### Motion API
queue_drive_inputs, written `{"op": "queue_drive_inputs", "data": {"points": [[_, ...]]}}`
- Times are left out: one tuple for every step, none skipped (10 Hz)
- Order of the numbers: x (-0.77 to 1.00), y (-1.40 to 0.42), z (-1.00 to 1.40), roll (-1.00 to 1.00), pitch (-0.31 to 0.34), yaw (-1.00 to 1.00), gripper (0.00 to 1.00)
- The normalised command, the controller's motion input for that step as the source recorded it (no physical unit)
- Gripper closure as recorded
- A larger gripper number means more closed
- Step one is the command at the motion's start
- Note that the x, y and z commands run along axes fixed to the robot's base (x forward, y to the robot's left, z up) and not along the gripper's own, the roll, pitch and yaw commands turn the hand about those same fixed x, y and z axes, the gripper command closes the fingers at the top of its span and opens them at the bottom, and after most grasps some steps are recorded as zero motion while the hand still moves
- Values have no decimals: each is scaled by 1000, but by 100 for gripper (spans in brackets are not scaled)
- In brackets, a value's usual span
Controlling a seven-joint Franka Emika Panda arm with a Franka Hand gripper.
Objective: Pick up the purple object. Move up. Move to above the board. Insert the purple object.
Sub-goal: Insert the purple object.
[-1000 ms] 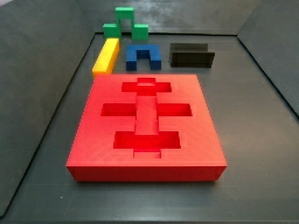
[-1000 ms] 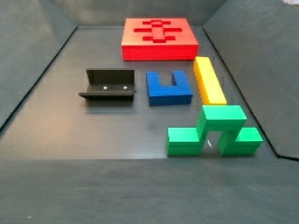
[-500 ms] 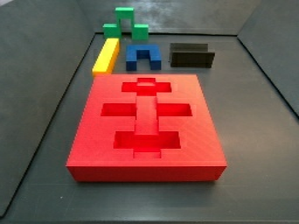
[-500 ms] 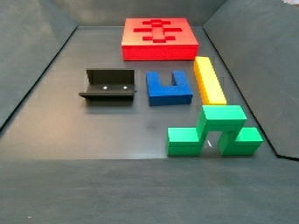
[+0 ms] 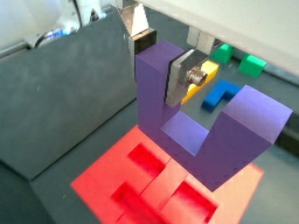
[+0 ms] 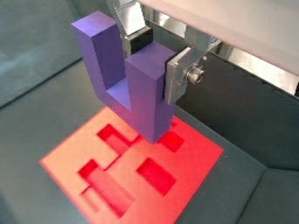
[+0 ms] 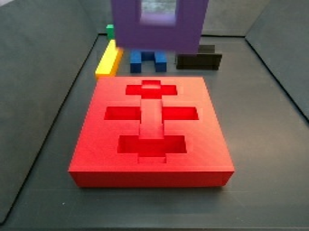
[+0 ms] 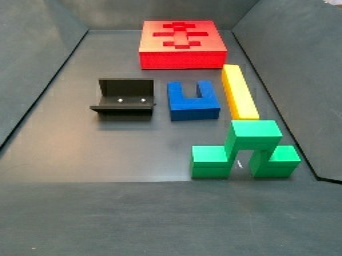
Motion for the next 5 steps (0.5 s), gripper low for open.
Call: {"op": "queue_drive_inputs", "data": {"points": [[-54, -703, -1000, 79, -34, 0, 100], [0, -623, -1000, 56, -37, 11, 100], [0, -554, -1000, 39, -43, 77, 100], [14, -426, -1000, 14, -59, 157, 100], [0, -309, -794, 54, -126, 100, 100]]}}
